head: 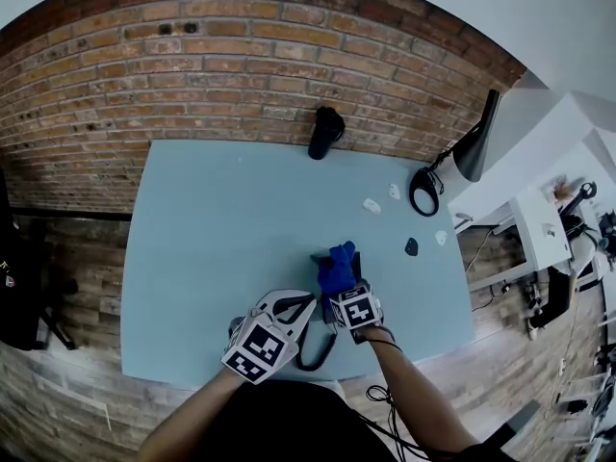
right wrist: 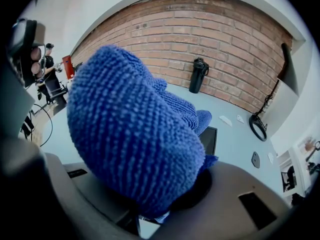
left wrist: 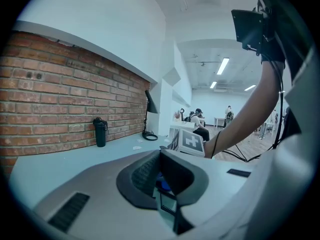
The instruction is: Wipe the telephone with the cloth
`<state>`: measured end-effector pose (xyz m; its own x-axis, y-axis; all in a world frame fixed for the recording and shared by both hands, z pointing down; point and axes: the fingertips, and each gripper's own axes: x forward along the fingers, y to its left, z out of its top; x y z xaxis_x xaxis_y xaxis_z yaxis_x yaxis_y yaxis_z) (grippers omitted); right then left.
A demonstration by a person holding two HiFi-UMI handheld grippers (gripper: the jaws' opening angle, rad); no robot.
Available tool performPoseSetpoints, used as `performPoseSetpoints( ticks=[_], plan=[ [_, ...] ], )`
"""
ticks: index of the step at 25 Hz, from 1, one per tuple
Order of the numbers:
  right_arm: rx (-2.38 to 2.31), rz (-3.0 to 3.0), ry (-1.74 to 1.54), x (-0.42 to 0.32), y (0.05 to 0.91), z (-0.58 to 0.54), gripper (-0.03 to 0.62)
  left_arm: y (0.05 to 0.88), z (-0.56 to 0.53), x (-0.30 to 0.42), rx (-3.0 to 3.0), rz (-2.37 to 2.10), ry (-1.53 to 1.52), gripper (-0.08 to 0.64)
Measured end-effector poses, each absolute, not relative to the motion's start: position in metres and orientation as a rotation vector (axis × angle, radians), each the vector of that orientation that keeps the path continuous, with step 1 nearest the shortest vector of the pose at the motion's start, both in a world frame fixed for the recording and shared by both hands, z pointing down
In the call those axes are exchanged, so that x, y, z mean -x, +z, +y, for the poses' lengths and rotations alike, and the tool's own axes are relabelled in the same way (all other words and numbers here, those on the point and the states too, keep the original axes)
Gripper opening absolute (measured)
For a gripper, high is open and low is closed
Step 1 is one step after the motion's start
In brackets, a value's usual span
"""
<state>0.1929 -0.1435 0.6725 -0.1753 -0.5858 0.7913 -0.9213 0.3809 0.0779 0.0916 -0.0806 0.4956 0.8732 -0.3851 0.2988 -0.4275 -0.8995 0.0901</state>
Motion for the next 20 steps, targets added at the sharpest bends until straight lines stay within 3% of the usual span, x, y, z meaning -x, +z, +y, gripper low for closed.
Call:
performPoseSetpoints(
  ticks=[20],
  plan=[
    [-1.317,-1.837,0.634,-0.197,0.697,-0.092,0.127,0.497,-0.074,-0.094,-2.904,-0.607,0.428,0.011]
  ],
)
